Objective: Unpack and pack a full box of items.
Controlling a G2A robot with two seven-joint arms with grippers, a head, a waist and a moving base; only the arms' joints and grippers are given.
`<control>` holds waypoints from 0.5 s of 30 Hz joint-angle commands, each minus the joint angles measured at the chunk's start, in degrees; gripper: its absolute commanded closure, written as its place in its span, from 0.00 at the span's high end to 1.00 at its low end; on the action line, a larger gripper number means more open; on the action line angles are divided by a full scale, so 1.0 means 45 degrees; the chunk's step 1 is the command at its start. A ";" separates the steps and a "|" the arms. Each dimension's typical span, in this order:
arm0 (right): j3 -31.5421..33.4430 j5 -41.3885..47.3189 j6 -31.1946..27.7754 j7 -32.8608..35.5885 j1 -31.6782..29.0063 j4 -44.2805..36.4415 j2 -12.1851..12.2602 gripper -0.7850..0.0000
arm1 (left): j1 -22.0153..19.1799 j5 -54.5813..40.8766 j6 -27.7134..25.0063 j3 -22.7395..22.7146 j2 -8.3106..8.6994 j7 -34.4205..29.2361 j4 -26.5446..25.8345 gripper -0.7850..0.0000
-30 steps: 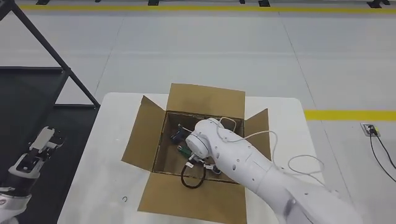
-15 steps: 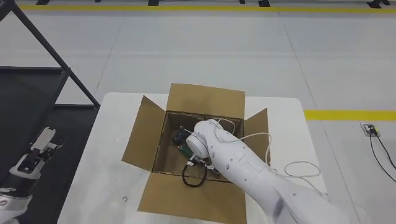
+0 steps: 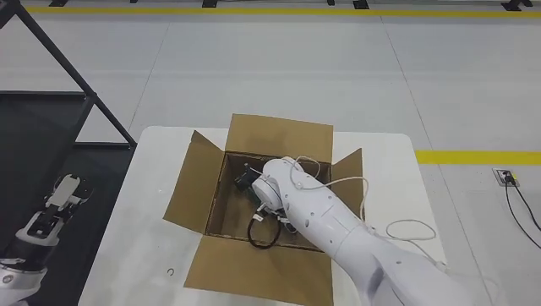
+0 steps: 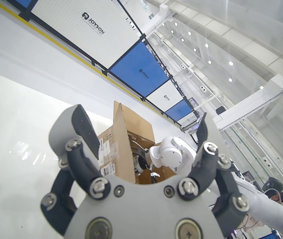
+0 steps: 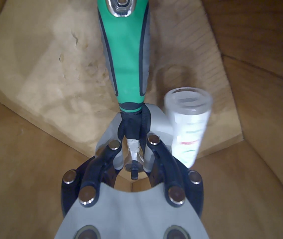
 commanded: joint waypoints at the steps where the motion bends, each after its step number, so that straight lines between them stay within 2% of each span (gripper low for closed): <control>1: 0.0132 -0.0086 0.0037 -0.0005 0.0086 -0.0226 0.0075 0.00 | 0.0015 0.0026 0.0002 0.0068 0.0013 0.0029 -0.0074 1.00; 8: 0.0704 -0.0868 0.0448 0.0151 0.0138 -0.2286 0.0762 0.00 | 0.0121 0.0129 0.0011 0.0264 0.0048 0.0197 -0.0344 1.00; 12: 0.1295 -0.1738 0.1053 0.0545 -0.0296 -0.4531 0.1579 0.00 | 0.0282 0.0149 -0.0032 0.0345 0.0051 0.0376 -0.0504 1.00; 15: 0.2019 -0.2642 0.1638 0.1034 -0.1057 -0.7059 0.2397 0.00 | 0.0444 0.0155 -0.0091 0.0377 0.0046 0.0528 -0.0609 1.00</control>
